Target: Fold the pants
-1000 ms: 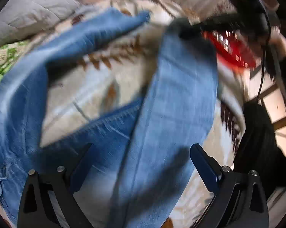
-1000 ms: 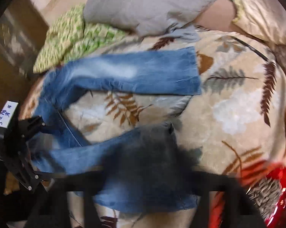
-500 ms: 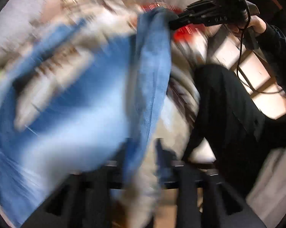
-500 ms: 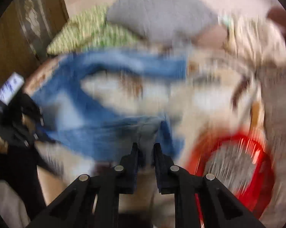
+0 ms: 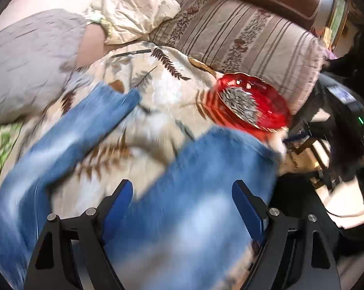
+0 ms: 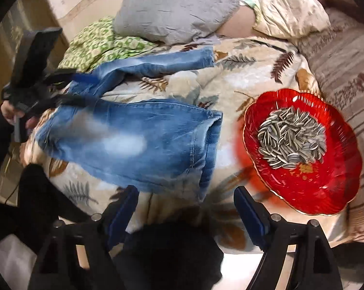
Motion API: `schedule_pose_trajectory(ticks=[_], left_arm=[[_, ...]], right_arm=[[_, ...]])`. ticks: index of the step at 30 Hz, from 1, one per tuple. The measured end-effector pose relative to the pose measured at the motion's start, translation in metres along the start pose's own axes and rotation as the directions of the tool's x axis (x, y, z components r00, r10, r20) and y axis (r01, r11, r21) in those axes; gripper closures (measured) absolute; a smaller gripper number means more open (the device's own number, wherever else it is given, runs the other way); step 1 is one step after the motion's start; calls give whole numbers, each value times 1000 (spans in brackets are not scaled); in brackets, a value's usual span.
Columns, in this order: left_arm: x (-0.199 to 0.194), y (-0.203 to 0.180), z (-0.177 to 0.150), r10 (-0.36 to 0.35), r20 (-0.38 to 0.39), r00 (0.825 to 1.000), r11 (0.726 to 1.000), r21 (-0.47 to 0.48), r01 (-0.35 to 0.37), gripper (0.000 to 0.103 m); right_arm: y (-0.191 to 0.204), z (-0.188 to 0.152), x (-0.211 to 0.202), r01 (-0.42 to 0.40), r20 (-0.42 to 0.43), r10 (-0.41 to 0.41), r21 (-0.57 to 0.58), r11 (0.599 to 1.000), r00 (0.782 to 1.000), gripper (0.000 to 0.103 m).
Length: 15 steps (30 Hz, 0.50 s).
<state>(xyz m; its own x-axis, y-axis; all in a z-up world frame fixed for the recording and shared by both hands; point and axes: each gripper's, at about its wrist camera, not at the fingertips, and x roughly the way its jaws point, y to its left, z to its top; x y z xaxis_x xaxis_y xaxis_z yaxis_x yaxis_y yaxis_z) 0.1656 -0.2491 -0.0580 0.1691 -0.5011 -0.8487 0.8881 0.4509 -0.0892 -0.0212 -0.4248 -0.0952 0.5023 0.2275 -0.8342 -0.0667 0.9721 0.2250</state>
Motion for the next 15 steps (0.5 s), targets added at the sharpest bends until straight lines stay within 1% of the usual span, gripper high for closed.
schedule_pose_trajectory(ticks=[2, 3, 5, 7, 8, 9, 10, 11, 12, 13, 14, 15], left_arm=[[26, -8, 20, 3, -14, 1000, 999, 41, -3, 18], [40, -14, 29, -6, -19, 1000, 998, 63, 7, 18], [63, -29, 39, -6, -37, 999, 990, 137, 11, 18], [91, -44, 44, 24, -117, 993, 970, 242, 5, 19], [102, -49, 44, 34, -153, 988, 963, 271, 9, 19], [113, -54, 43, 39, -189, 981, 952, 305, 21, 23], [121, -59, 41, 37, -223, 974, 942, 333, 40, 32], [128, -61, 40, 46, -259, 965, 937, 347, 49, 69], [131, -61, 40, 62, -272, 960, 937, 346, 37, 92], [132, -59, 42, 59, -279, 959, 943, 331, 38, 92], [128, -56, 49, 36, -267, 963, 949, 311, 51, 94], [124, -55, 54, 25, -237, 971, 951, 305, 50, 99]], right_arm=[[-5, 1, 21, -27, -45, 31, 92, 995, 999, 19], [-8, 1, 30, -42, -57, 51, 143, 989, 997, 19], [-16, -3, 43, -49, -78, 68, 228, 973, 995, 19], [-23, -7, 57, -90, -87, 122, 309, 947, 989, 21], [-24, -9, 60, -106, -79, 140, 338, 935, 987, 27], [-25, -11, 62, -129, -54, 157, 354, 927, 986, 32], [-25, -11, 63, -138, -38, 162, 354, 925, 986, 46], [-27, -11, 63, -130, -25, 149, 360, 924, 989, 64], [-28, -10, 64, -125, -23, 143, 363, 923, 989, 70], [-30, -10, 65, -122, -20, 139, 366, 923, 990, 73], [-31, -10, 64, -126, -13, 140, 366, 922, 990, 77], [-30, -9, 61, -125, -3, 136, 359, 925, 991, 79]])
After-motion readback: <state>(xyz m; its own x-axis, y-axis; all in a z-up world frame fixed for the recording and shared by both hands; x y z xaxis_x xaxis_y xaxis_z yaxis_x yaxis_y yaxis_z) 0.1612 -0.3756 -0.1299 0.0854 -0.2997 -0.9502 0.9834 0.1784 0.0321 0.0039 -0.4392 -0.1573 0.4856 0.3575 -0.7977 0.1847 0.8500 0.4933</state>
